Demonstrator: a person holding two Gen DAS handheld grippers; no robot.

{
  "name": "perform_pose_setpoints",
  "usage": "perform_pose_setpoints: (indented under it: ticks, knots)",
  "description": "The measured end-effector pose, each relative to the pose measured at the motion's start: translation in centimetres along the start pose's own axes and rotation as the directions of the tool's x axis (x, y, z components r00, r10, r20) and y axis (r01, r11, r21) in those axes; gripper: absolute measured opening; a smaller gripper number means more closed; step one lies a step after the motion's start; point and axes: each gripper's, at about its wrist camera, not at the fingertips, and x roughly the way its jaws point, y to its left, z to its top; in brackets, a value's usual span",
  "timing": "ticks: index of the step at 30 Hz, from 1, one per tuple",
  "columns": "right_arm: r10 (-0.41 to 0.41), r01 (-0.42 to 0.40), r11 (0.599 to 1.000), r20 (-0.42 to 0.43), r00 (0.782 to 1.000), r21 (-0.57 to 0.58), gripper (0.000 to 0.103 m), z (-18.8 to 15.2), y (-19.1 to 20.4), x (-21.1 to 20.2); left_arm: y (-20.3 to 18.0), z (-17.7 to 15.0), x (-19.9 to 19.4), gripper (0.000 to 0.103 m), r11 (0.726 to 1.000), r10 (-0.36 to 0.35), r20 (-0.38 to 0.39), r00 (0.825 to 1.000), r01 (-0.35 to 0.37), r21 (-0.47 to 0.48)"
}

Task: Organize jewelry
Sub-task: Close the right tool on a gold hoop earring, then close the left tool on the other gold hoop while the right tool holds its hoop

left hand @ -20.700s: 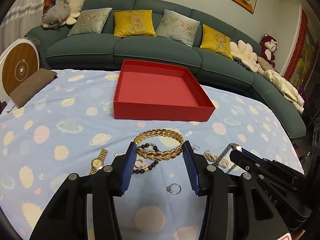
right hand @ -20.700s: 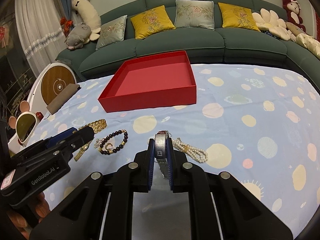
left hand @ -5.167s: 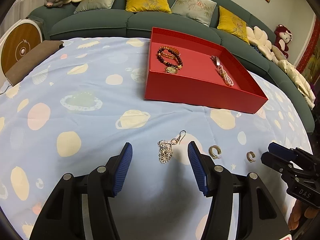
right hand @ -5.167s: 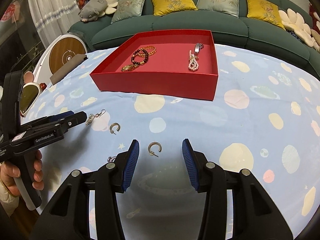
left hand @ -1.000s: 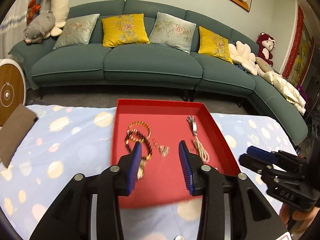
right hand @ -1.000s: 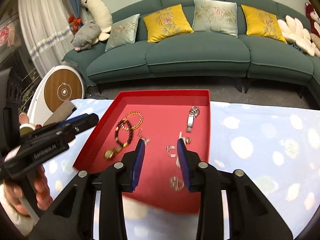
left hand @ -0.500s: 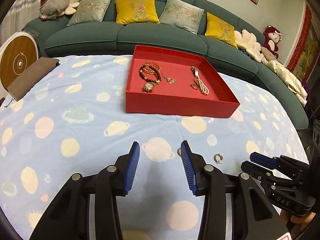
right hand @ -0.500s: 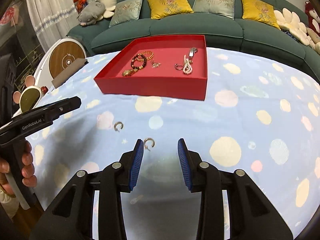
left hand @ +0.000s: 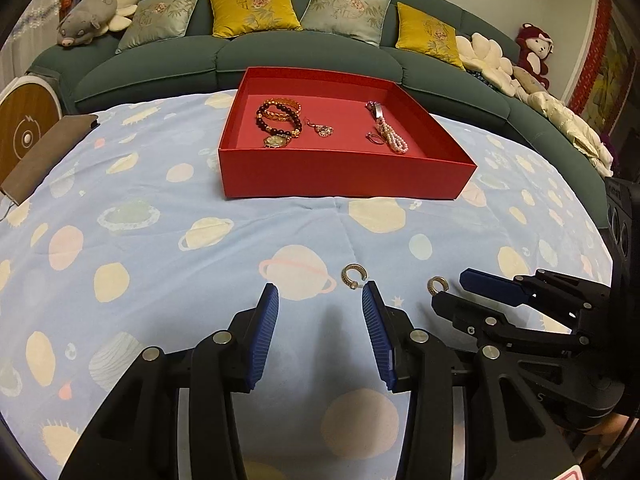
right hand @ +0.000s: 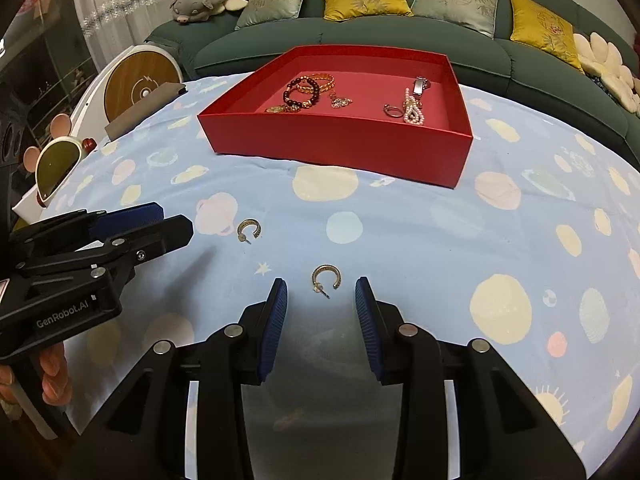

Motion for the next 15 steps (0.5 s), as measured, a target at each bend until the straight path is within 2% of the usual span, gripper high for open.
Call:
perform_pose_setpoints:
  ticks: [7,10,12,15]
  knots:
    - [-0.019,0.019,1.0,-0.013,1.0,-0.006,0.033,0.3,-0.3,1.4,0.1,-0.1,0.3,0.042,1.0,-0.005,-0.013,1.0,0.005,-0.004]
    - [-0.028,0.028,0.999,-0.01,1.0,-0.016,0.026,0.4,-0.1,1.4,0.0,0.0,0.6,0.049,1.0,-0.01,-0.016,1.0,0.01,-0.012]
    - [-0.036,0.036,0.999,-0.007,0.999,-0.02,0.016,0.4,-0.1,1.5,-0.2,0.0,0.8,0.049,1.0,-0.012,-0.017,1.0,0.012,-0.014]
    - [-0.046,0.046,0.999,-0.001,0.999,-0.025,0.016,0.3,0.0,1.4,-0.7,0.2,1.5,0.049,1.0,-0.015,-0.025,1.0,0.015,-0.004]
